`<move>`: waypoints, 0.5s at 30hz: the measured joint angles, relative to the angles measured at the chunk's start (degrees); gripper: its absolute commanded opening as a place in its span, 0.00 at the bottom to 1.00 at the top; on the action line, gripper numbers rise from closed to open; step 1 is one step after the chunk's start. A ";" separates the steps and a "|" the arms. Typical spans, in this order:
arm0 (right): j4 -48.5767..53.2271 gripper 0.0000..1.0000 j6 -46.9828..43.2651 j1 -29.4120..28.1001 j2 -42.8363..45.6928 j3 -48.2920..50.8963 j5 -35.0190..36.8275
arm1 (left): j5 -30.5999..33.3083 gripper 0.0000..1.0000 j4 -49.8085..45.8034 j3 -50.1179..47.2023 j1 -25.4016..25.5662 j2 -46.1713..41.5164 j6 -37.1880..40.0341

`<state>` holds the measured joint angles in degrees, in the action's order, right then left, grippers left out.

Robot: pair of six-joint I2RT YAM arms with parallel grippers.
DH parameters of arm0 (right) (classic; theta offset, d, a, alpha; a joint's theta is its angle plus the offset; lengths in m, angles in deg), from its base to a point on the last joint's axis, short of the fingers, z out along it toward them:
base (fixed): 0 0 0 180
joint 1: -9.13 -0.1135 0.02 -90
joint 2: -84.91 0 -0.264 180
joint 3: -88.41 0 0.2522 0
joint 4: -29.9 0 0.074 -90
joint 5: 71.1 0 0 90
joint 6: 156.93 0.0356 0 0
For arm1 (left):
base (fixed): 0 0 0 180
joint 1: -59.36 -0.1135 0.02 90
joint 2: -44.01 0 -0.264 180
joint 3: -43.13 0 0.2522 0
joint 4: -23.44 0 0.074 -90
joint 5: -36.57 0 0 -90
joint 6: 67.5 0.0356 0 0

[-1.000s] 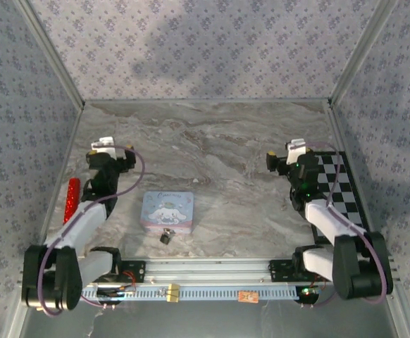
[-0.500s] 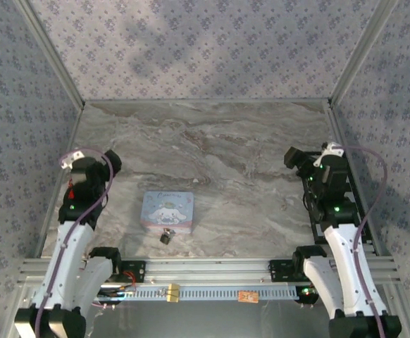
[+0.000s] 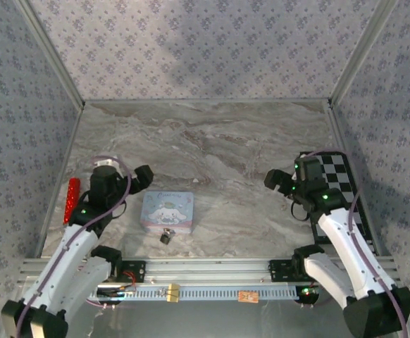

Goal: Unlock the padlock with the key

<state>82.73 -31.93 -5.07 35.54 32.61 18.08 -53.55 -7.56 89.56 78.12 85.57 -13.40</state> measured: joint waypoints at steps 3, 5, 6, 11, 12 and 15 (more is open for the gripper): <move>-0.09 0.94 1.95 -1.66 -3.93 1.81 0.48 | 1.29 1.00 0.92 0.00 4.31 2.23 0.46; -0.33 0.95 2.84 -2.23 -7.06 2.86 0.61 | 2.38 1.00 1.27 0.00 6.23 3.28 0.72; -0.42 0.95 3.17 -2.38 -8.33 3.19 0.66 | 2.73 1.00 1.53 0.00 6.78 3.63 0.83; -2.23 0.95 3.61 -2.73 -13.22 3.87 0.90 | 4.42 1.00 2.93 0.02 8.31 4.76 0.90; -2.67 0.95 3.61 -2.73 -13.88 3.87 1.03 | 4.61 1.00 3.10 0.02 8.37 4.74 0.90; -4.02 0.95 3.61 -2.73 -16.41 3.91 1.33 | 5.14 1.00 3.76 0.02 8.39 4.74 0.90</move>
<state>78.71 -28.32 -7.80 19.13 36.52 19.41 -48.41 -3.80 89.58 86.51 90.31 -12.50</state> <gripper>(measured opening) 0.953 0.999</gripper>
